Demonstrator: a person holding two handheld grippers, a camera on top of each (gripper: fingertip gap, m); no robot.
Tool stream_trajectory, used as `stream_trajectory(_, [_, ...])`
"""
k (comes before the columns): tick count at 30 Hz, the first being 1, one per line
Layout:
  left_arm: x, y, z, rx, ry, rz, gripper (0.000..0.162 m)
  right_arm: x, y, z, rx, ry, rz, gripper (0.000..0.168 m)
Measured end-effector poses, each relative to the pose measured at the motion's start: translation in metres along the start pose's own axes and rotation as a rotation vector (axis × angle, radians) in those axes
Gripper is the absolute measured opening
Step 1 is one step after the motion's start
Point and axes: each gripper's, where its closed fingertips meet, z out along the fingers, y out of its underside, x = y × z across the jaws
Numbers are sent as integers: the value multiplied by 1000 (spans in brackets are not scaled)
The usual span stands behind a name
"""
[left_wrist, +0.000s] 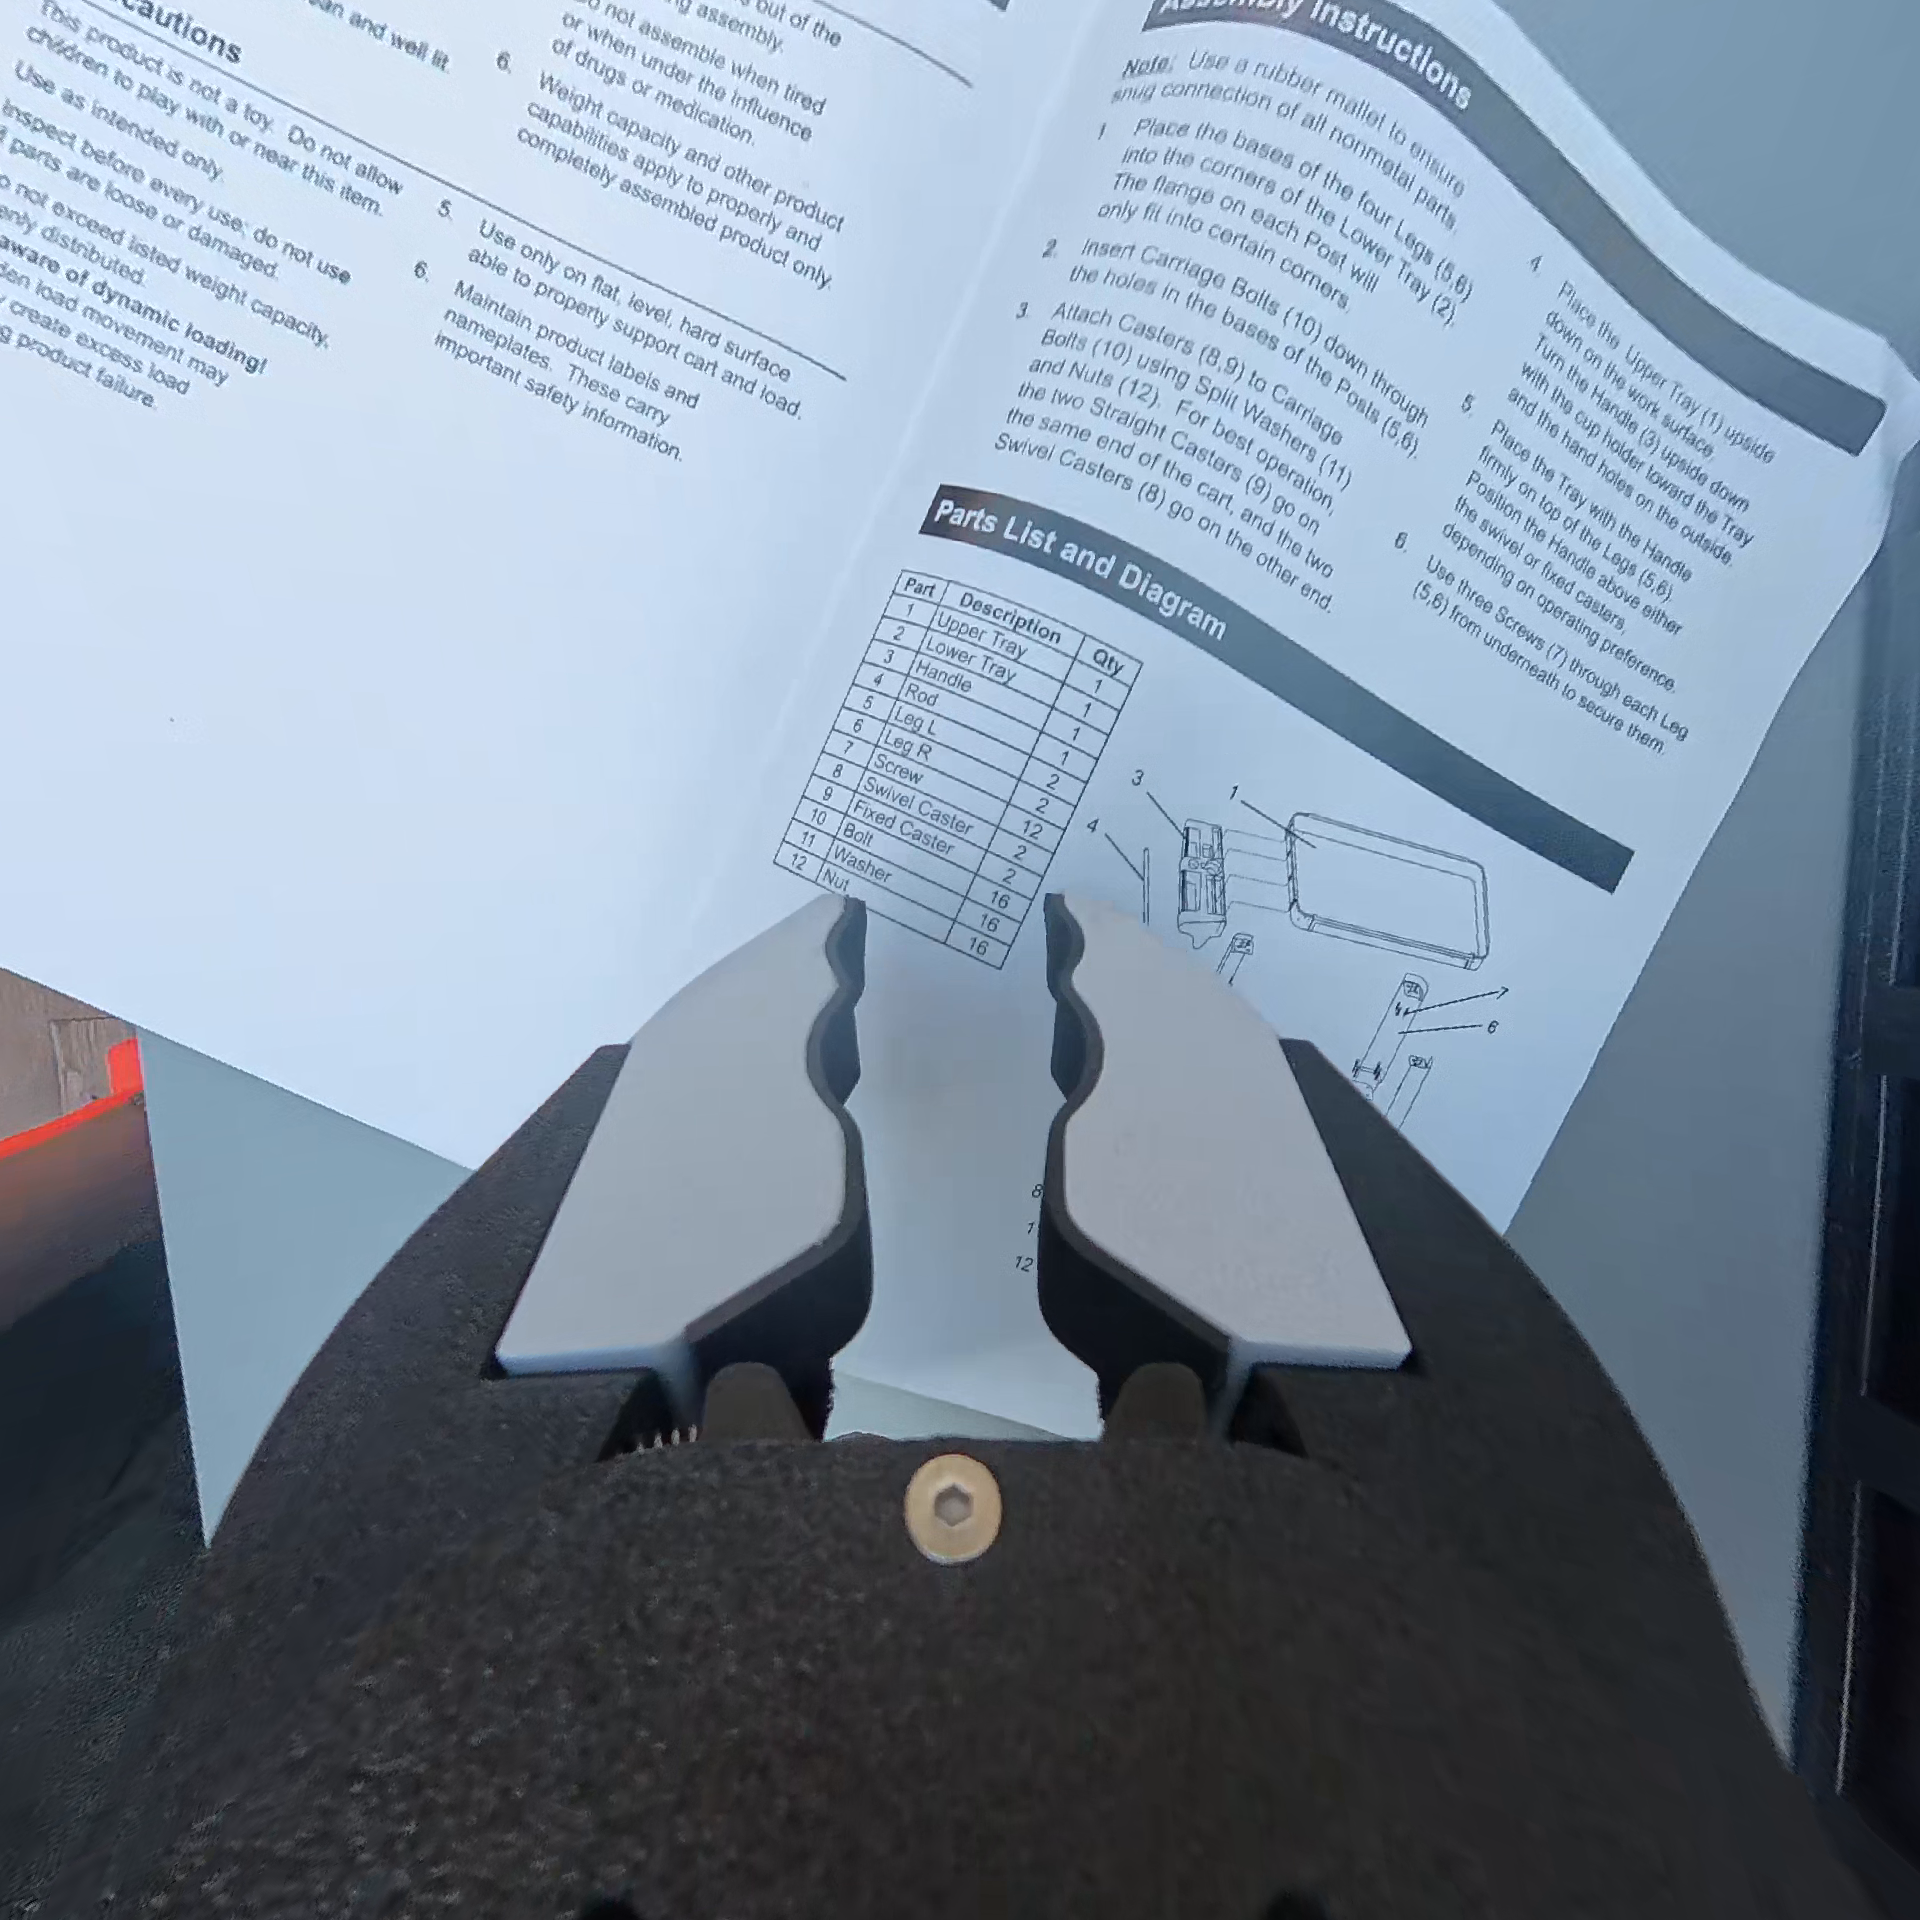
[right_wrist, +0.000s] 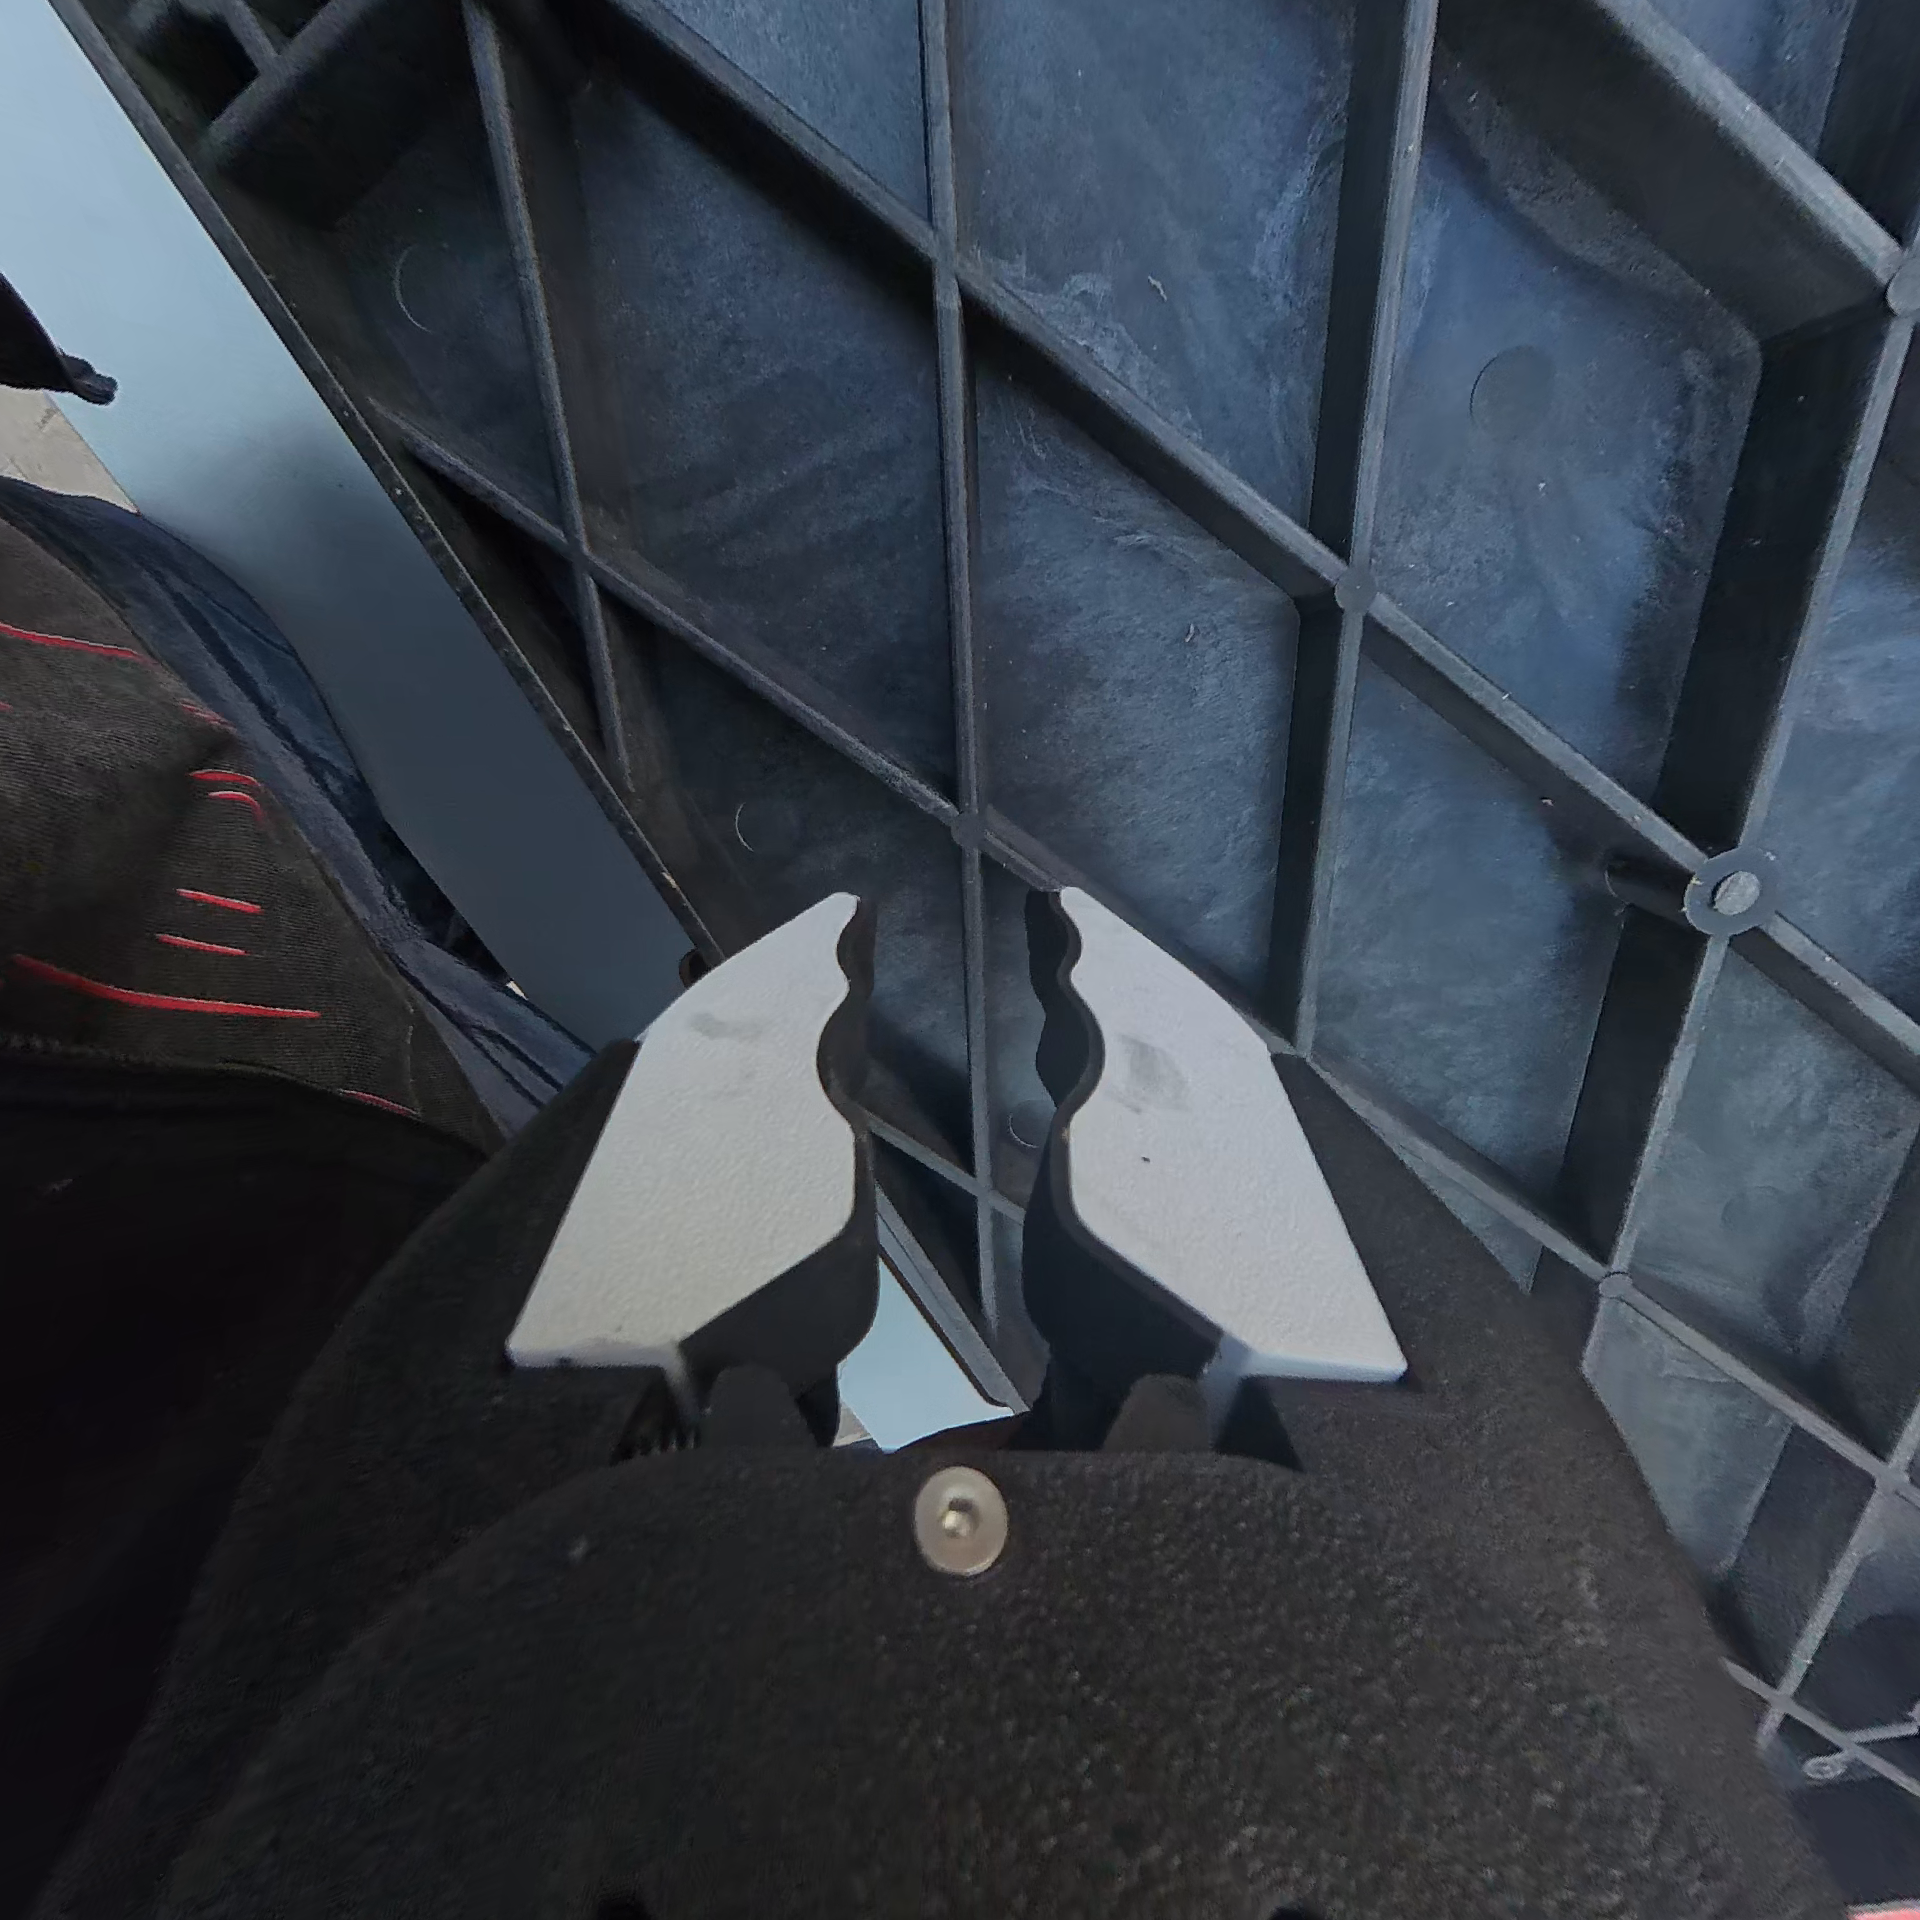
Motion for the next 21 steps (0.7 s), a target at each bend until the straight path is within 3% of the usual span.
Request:
stream_trajectory(12, [8, -1, 24, -42, 60, 49, 34, -2, 7, 2, -15, -8, 26, 29])
stream_trajectory(21, [12, -12, 16, 1, 73, 66, 34, -2, 4, 4, -13, -14, 28, 29])
